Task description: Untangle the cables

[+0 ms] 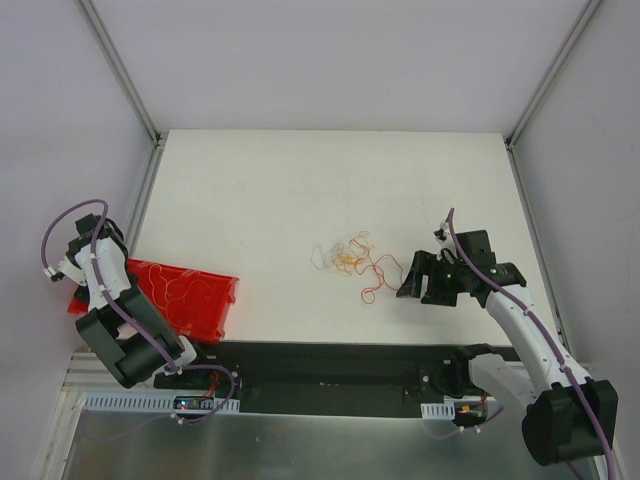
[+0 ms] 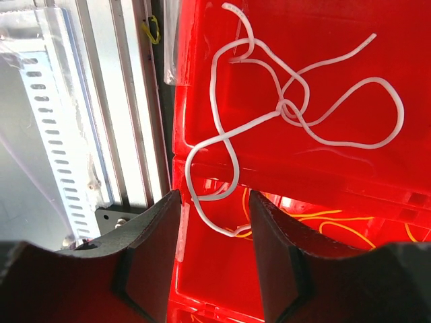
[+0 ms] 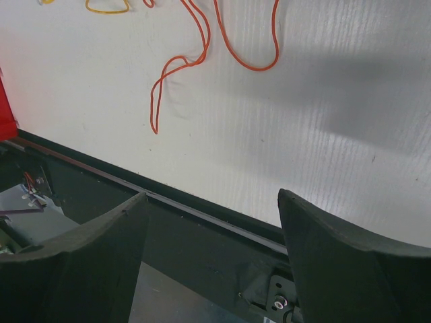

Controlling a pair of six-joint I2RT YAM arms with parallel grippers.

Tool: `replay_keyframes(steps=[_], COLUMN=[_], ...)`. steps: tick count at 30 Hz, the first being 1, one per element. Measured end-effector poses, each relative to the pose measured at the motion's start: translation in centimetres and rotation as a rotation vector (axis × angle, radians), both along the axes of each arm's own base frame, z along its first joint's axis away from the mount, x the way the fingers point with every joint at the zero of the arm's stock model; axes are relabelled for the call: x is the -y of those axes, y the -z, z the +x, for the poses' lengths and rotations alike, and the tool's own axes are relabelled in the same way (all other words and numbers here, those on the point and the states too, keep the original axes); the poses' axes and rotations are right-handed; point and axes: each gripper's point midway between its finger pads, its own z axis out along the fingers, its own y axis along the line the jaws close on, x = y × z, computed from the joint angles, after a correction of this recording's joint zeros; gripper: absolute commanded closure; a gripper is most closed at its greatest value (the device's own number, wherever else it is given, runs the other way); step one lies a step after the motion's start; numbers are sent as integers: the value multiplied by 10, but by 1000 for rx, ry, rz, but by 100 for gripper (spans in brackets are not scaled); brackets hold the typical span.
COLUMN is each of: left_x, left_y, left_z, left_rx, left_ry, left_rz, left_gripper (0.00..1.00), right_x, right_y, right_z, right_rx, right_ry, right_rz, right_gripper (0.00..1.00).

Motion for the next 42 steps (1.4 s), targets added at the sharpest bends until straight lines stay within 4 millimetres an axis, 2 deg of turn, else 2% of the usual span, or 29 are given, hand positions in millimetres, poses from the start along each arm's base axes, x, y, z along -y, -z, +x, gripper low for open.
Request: replay_keyframes(steps=[11, 12, 14, 15, 20, 26, 33, 39, 42], left_x=[-2, -2, -2, -3, -5, -11, -23, -41, -48], left_y=[9, 9, 10, 9, 5, -8, -36, -71, -77], left_z=[-5, -5, -9, -10, -15, -6, 11, 23, 28], left_rx=[-58, -62, -77, -83, -106, -44, 30, 76, 73], left_ry=[26, 25, 25, 26, 36, 41, 37, 23, 15], left_rz=[-15, -14, -9, -3, 13, 56, 111, 198, 218], left_gripper=[59, 62, 79, 83, 100, 100, 100, 100, 100], right_x=[0, 0, 0, 0, 0, 0, 0, 0, 0], right_y=[0, 0, 0, 0, 0, 0, 0, 0, 0], right_z=[0, 0, 0, 0, 0, 0, 0, 0, 0], right_rx=[0, 0, 0, 0, 0, 0, 0, 0, -1], right_ry=[0, 0, 0, 0, 0, 0, -1, -2, -2], right_rz=[0, 0, 0, 0, 0, 0, 1, 2, 2], right_gripper=[21, 21, 21, 21, 21, 21, 21, 21, 21])
